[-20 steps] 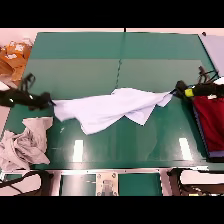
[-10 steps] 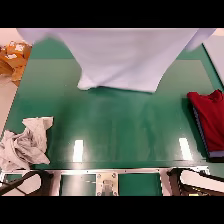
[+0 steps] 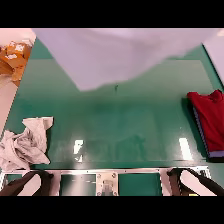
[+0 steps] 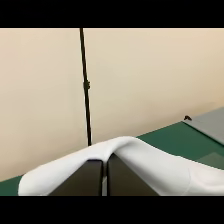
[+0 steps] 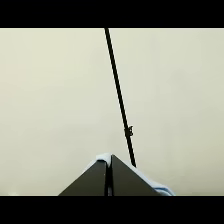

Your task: Fold the shirts.

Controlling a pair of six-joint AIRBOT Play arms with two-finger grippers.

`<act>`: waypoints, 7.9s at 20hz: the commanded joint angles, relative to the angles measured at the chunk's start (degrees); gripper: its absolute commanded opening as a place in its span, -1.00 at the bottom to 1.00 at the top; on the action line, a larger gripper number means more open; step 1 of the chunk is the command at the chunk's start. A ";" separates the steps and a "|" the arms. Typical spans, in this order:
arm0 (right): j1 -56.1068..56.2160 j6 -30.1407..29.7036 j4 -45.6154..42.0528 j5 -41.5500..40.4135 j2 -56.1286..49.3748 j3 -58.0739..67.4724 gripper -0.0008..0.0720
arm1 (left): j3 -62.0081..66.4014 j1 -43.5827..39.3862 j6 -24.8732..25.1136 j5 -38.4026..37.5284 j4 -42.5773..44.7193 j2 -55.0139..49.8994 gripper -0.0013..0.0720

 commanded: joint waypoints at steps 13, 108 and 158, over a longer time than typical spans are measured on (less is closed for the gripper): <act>19.17 0.55 -0.57 3.32 -42.38 -12.46 -0.94 | -38.18 -12.70 5.29 1.86 2.86 -31.54 -0.90; 10.38 -10.29 7.52 9.09 1.11 -97.63 -0.95 | -61.27 -4.42 4.87 -8.85 11.89 -25.38 0.94; -8.55 -1.84 16.61 15.21 8.39 -24.63 -0.95 | -7.65 -22.71 -8.74 -0.87 11.85 0.33 -0.90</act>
